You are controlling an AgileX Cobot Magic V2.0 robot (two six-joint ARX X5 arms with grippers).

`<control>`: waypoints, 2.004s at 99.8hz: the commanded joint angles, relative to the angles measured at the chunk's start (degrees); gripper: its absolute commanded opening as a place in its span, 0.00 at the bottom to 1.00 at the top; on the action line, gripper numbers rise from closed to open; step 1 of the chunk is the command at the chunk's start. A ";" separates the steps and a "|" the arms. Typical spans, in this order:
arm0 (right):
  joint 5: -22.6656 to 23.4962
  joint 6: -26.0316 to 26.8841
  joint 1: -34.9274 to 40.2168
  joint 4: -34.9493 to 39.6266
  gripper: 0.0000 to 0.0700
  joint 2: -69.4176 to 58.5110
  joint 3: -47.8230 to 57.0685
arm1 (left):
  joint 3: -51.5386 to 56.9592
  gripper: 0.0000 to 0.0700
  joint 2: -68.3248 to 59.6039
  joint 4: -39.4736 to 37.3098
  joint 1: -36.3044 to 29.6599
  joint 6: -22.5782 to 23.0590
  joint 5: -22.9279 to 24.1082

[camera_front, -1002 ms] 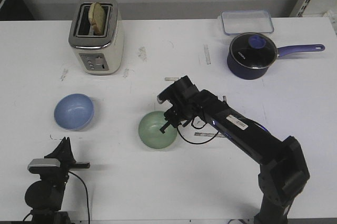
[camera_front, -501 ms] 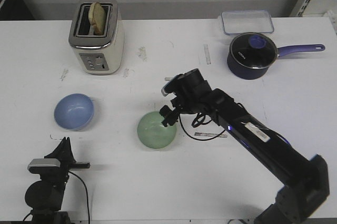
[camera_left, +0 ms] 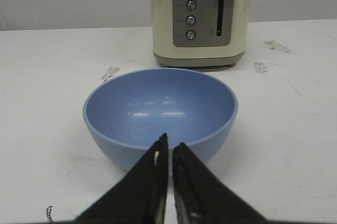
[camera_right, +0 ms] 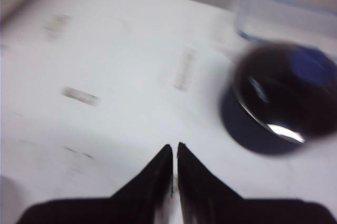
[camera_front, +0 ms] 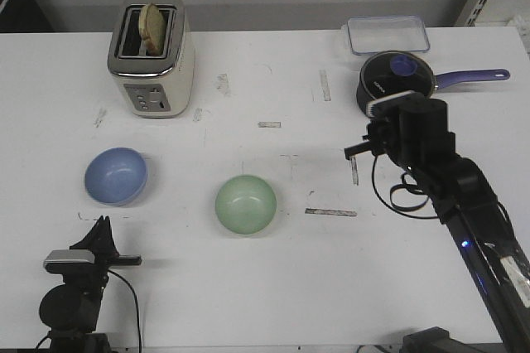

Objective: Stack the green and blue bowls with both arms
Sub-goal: 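Open the right gripper and retract it to the rest pose, then reach the left gripper to the rim of the light blue bowl and grasp it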

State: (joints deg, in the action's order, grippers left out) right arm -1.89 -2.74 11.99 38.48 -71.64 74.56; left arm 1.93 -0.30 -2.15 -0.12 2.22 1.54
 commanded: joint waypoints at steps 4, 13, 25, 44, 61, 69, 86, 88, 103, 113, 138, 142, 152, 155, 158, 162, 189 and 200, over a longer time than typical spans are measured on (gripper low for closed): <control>-0.24 1.14 -3.52 -3.10 0.00 5.70 -8.46 | -1.16 0.00 0.11 -0.52 0.04 -0.11 -0.02; -0.04 1.97 -7.04 -6.88 0.00 12.46 -17.86 | -1.16 0.00 0.11 -0.52 0.04 -0.11 -0.02; -0.07 3.41 -10.08 -10.88 0.00 21.79 -28.72 | -1.16 0.00 0.11 -0.48 0.04 -0.11 -0.02; -0.07 3.39 -11.21 -14.93 0.00 35.08 -39.43 | -1.16 0.00 0.11 -0.55 0.04 -0.11 -0.02; -0.07 3.34 -11.21 -16.74 0.00 43.01 -43.39 | -1.14 0.00 0.11 -1.75 0.04 -1.57 -0.02; -0.09 3.19 -11.21 -16.96 0.00 44.81 -43.71 | -0.74 0.00 0.11 -4.92 0.04 -5.29 0.00; -0.07 2.97 -11.21 -17.88 0.00 45.33 -43.71 | 6.49 0.00 -0.90 -8.28 0.04 -5.16 -0.02; -0.07 2.95 -11.19 -17.88 0.00 45.31 -43.71 | 8.00 0.00 -1.49 -8.07 0.04 -4.76 -0.02; -0.04 2.95 -11.19 -17.92 0.00 45.27 -43.74 | 22.36 0.00 -9.84 -3.91 0.11 -2.56 0.00; -0.04 2.93 -11.19 -17.88 0.00 45.27 -43.74 | 33.11 0.00 -18.45 -0.98 0.13 -0.87 0.00; -0.04 2.95 -11.19 -17.88 0.00 45.27 -43.74 | 56.39 0.00 -40.37 11.89 0.46 -0.74 0.02; -0.04 2.95 -11.19 -17.88 0.00 45.27 -43.74 | 59.25 0.00 -43.34 15.17 0.85 -0.72 0.02; -0.04 2.95 -11.19 -17.86 0.00 45.27 -43.74 | 64.43 0.11 -49.92 22.32 2.49 -0.74 0.02; -0.04 2.95 -11.19 -17.86 0.00 45.27 -43.74 | 65.42 0.20 -51.58 24.02 3.06 -0.72 0.00; -0.04 2.95 -11.19 -17.86 0.00 45.27 -43.74 | 66.10 0.30 -53.05 25.46 3.65 -0.81 0.02; -0.04 2.95 -11.19 -17.86 0.00 45.27 -43.74 | 66.51 0.44 -54.71 26.64 4.46 -1.05 0.02; -0.04 2.93 -11.19 -17.88 0.00 45.27 -43.74 | 66.53 0.77 -65.07 36.76 11.91 -1.68 -0.02; -0.04 2.93 -11.19 -17.92 0.00 45.13 -43.74 | 66.53 0.77 -70.36 41.72 14.86 -3.19 -1.27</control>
State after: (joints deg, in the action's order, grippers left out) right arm -1.80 -0.12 0.78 21.10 -26.24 30.79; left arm 67.33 -67.75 37.60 13.54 0.45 1.32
